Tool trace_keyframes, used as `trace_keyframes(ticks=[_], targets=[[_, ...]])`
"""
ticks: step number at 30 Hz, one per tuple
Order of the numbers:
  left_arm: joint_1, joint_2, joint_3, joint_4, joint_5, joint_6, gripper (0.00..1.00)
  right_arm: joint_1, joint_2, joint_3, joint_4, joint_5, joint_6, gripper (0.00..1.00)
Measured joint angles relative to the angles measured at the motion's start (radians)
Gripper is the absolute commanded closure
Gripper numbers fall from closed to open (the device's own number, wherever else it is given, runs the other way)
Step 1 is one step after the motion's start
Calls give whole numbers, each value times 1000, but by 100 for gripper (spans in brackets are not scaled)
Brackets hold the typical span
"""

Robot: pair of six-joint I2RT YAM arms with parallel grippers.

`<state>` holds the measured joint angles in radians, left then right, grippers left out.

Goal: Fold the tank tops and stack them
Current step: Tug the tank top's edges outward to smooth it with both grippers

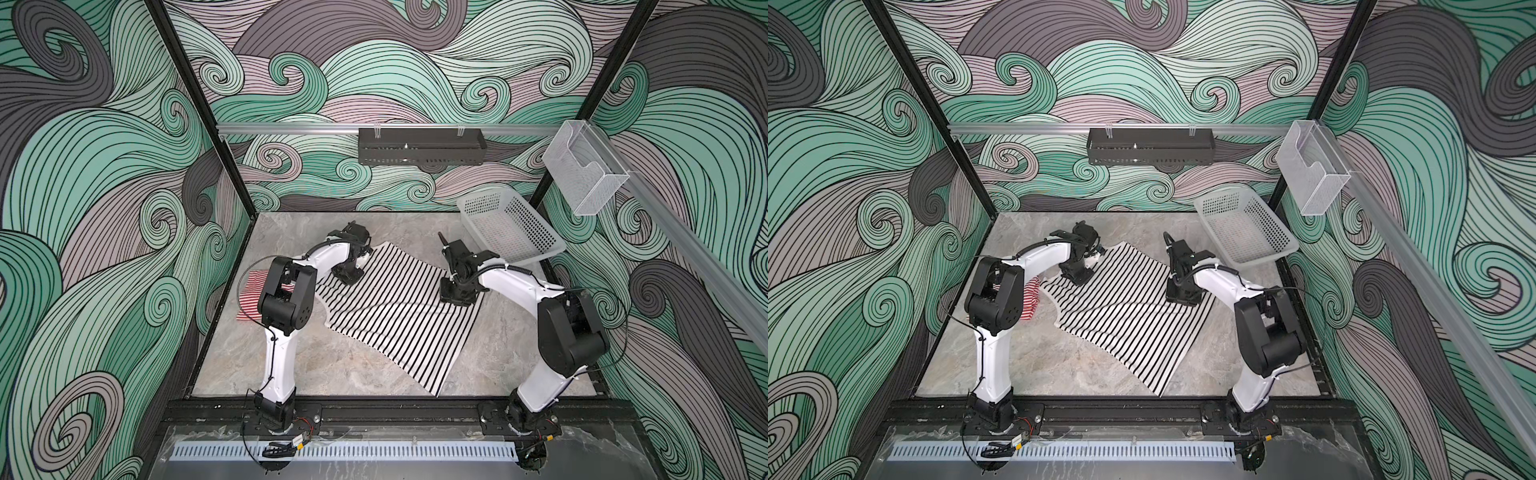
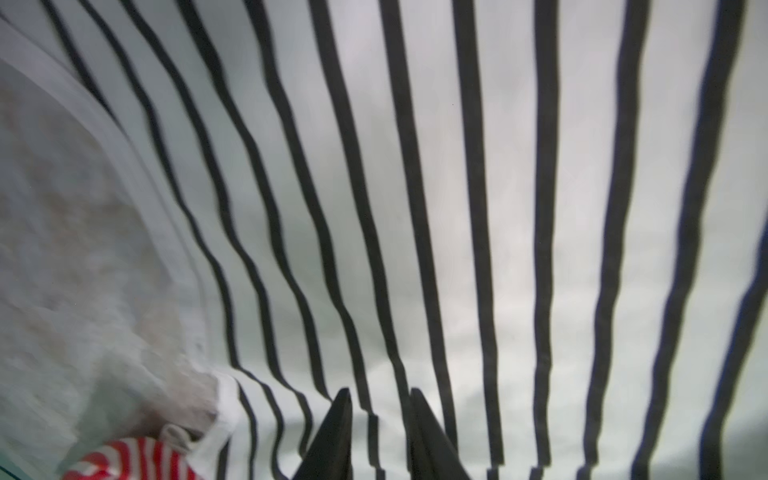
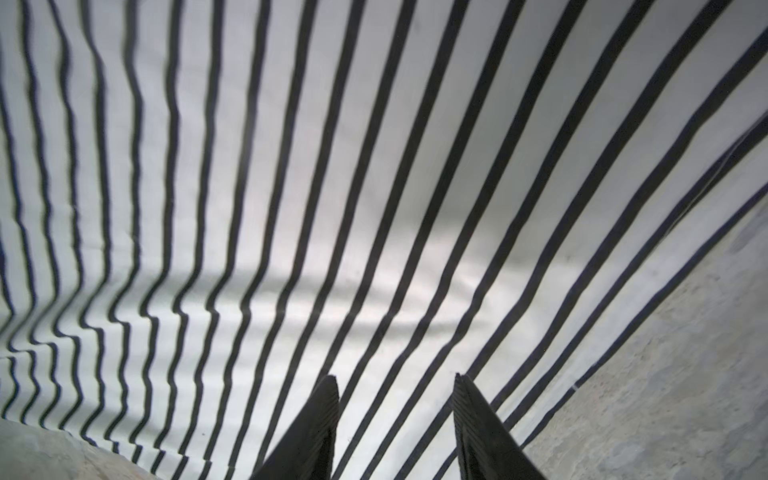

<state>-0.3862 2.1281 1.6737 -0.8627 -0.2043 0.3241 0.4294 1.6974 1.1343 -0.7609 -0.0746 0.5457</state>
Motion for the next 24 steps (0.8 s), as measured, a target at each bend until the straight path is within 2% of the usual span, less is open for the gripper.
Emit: trace_keyframes(ticks=[7,11,16,24], targets=[[9,191,283,-7,0,6,72,95,-51,-182,74,-40,86,53],[9,286,389,-44,0,5,73,93,-57,-230,104,-42,113,53],[9,283,373,-45,5,5,73,50,-57,-236,118,-51,116,53],[9,194,222,-33,6,2,73,-116,-12,-187,104,-105,79,52]])
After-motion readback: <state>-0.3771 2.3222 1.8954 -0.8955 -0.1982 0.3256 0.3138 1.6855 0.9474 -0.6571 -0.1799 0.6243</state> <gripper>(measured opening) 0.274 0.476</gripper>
